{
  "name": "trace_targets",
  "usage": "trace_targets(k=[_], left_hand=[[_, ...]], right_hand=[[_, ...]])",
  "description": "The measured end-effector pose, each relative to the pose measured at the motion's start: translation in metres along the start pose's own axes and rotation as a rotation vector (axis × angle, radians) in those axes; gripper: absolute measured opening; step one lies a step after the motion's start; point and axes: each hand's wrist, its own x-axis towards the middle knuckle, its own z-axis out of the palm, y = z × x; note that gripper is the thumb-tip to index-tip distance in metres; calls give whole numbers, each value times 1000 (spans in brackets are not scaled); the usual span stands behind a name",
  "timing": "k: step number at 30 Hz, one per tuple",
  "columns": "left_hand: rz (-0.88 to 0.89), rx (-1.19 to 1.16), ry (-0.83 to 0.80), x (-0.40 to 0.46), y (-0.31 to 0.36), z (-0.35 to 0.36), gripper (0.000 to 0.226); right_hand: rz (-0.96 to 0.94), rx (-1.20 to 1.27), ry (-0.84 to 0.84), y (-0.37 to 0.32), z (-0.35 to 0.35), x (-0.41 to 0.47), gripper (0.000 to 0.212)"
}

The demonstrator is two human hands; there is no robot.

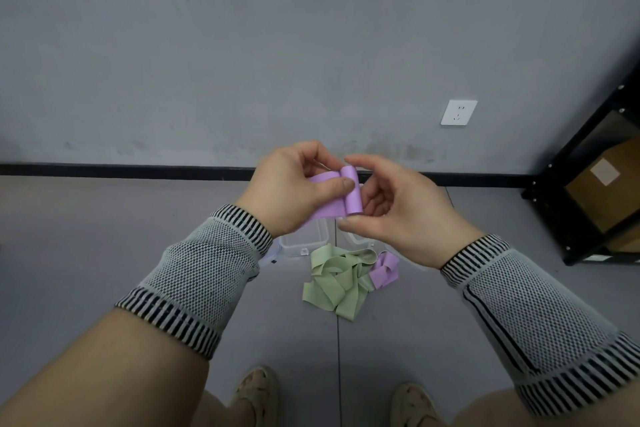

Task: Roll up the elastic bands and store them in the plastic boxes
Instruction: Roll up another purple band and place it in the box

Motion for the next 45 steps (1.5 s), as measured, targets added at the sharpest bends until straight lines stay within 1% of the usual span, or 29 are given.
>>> trace_targets(k=[3,4,8,11,13,15,18,20,23,26,28,30,32,34,35,36,38,40,42,45], left_hand=[[-7,3,-8,0,-2,1,15],[-7,14,-6,0,-2,1,15],[-18,43,-3,1,-4,1,12],[-11,53,-22,1,-3,2,10],[-22,2,-41,1,-4,1,9],[-81,-109,-42,3,-7,-2,7],[-260,-250,-28,6,-13,-10,6],[-363,-337,-85,5,-16,-14,7],[-418,-420,-158,5,-19,-17,9],[-470,-426,-148,7,-21,-13,9],[-536,-399,-128,8,-25,-5,17],[-611,-408,-125,8,-28,2,31],[-660,-495,-159,10,-27,4,46],[-660,-602,-212,11,-23,3,53],[-645,-644,-230,12,-21,3,51],[-623,-677,-230,12,-18,2,45],[-574,-716,-176,12,-17,1,24],[-546,-738,-117,12,-19,0,10],[-529,-736,-112,13,-21,-2,5],[-475,-712,-91,13,-22,-3,7]], right_hand=[[44,103,6,1,2,1,45],[57,132,3,2,3,1,43],[99,220,-9,1,8,2,42],[143,405,0,0,11,4,37],[170,477,31,1,10,7,33],[203,545,78,4,5,9,31],[251,638,164,10,-6,11,31],[256,672,202,13,-12,11,32],[239,718,201,15,-17,11,33],[210,761,165,14,-18,9,33],[187,774,126,12,-18,9,33],[165,795,83,9,-18,8,34],[154,813,56,7,-19,8,33],[155,813,56,8,-19,8,33],[158,810,62,9,-19,8,33],[162,805,67,10,-20,9,33],[173,792,74,11,-20,9,34],[184,780,81,13,-20,9,34],[194,770,97,14,-20,10,34],[253,682,169,19,-18,12,36]])
